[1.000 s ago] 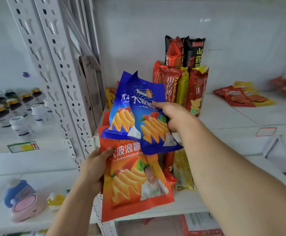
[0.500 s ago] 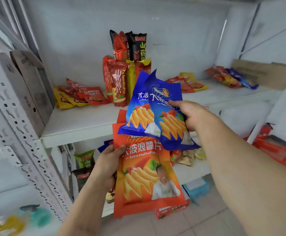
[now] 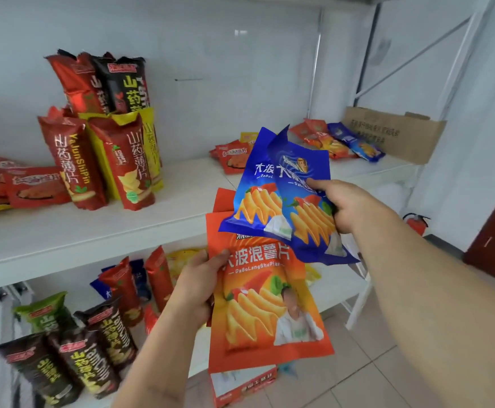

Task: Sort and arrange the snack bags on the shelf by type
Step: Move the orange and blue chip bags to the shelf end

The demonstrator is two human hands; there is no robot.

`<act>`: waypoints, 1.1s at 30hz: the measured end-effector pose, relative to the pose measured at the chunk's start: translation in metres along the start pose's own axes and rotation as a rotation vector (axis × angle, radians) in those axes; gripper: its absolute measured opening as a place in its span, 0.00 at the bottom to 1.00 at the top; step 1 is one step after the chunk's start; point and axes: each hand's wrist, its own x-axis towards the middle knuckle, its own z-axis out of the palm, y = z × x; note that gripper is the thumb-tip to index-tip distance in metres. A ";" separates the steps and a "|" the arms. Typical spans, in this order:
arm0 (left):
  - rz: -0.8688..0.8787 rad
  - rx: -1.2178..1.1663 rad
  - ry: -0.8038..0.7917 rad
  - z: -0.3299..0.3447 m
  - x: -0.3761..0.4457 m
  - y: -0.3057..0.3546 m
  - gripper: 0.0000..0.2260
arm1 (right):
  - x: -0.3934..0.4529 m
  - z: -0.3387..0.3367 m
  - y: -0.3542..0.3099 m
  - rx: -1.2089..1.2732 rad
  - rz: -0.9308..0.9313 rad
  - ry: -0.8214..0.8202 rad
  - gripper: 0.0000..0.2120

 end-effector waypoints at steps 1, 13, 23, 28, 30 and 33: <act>0.000 -0.004 -0.001 0.015 0.006 -0.001 0.10 | 0.009 -0.013 -0.006 0.003 0.004 0.003 0.16; 0.012 0.015 -0.018 0.150 0.120 0.013 0.11 | 0.137 -0.124 -0.074 0.073 -0.007 0.050 0.17; 0.071 0.027 0.010 0.222 0.256 0.055 0.09 | 0.297 -0.156 -0.155 0.094 -0.084 0.019 0.20; 0.075 -0.029 0.049 0.242 0.305 0.076 0.08 | 0.358 -0.153 -0.187 0.088 -0.061 -0.011 0.20; 0.085 -0.042 0.066 0.251 0.321 0.083 0.09 | 0.383 -0.151 -0.198 0.077 -0.054 -0.013 0.22; 0.089 -0.069 0.115 0.265 0.347 0.089 0.11 | 0.419 -0.151 -0.214 0.060 -0.028 -0.047 0.23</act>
